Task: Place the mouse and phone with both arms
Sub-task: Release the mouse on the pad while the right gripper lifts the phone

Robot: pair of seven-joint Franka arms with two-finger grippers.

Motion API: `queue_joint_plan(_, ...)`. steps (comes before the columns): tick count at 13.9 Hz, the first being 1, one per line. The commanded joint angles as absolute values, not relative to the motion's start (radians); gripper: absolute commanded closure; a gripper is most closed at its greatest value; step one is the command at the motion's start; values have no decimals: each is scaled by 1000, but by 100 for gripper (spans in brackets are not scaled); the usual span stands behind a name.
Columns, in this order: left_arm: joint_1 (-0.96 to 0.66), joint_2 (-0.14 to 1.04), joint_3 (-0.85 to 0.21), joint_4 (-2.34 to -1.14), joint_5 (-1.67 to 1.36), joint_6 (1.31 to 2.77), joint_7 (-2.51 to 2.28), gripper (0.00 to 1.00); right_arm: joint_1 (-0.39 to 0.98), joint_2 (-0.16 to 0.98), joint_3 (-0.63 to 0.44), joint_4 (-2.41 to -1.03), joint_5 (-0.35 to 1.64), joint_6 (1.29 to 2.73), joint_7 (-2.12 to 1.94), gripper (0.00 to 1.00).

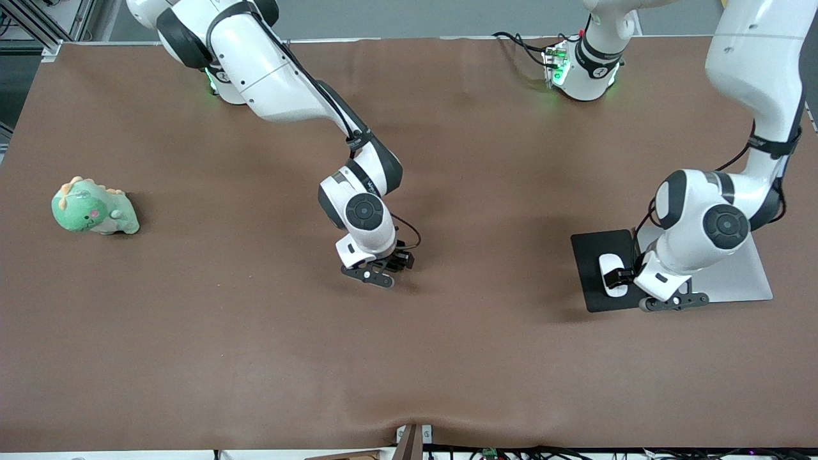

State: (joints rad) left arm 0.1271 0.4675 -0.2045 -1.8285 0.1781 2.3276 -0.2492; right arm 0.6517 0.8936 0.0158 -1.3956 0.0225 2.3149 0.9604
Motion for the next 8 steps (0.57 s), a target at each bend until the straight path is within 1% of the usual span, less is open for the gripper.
queue_joint_plan(1, 132, 436, -232, -1703, 199, 2145, -238, 0, 660, 905, 12, -1364, 0, 2313, 991, 100)
queue_joint_plan(4, 132, 391, -236, -1612, 199, 2024, -238, 0, 634, 868, 9, -1367, 3, 2298, 983, 100)
queue_joint_plan(8, 129, 272, -256, -1598, 189, 1907, -236, 0, 510, 776, 21, -1365, 20, 2169, 904, 100)
